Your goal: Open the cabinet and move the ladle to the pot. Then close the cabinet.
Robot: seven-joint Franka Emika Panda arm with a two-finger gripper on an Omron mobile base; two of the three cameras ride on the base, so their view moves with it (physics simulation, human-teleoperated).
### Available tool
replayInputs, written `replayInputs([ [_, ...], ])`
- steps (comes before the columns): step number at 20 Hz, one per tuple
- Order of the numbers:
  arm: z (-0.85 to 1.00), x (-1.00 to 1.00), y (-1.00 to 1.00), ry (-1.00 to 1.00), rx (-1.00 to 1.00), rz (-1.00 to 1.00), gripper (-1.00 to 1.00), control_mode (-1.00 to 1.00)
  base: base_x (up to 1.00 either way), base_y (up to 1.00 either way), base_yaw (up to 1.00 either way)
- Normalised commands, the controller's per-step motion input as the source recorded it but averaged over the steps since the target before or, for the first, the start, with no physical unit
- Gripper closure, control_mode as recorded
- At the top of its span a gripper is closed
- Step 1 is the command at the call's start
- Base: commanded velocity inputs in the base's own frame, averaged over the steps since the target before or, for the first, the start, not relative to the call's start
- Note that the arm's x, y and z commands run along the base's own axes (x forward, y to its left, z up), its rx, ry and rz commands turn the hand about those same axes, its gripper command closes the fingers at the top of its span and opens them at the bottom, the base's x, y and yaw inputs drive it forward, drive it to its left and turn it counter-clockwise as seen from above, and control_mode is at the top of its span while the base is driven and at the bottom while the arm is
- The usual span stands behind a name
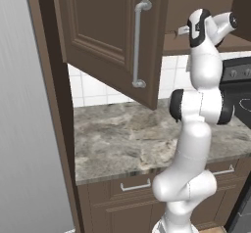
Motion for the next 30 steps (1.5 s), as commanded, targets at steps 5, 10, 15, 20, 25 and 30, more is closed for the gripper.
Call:
replayInputs([
  [5,0.00,0.27,0.00,0.00,0.01,0.03,-1.00,-1.00,0.00,0.00,0.00],
  [10,0.00,0.32,0.00,0.00,0.00,0.03,-1.00,-1.00,0.00,0.00,0.00],
  [15,0.00,0.10,0.00,0.00,0.00,0.04,-1.00,-1.00,0.00,0.00,0.00],
  [20,0.00,0.00,0.00,0.01,0.01,0.09,-1.00,-1.00,0.00,0.00,0.00],
  [25,0.00,-0.06,0.11,0.00,0.00,0.12,-1.00,-1.00,0.00,0.00,0.00],
  [30,-0.01,-0.04,0.22,0.00,0.00,0.12,-1.00,-1.00,0.00,0.00,0.00],
])
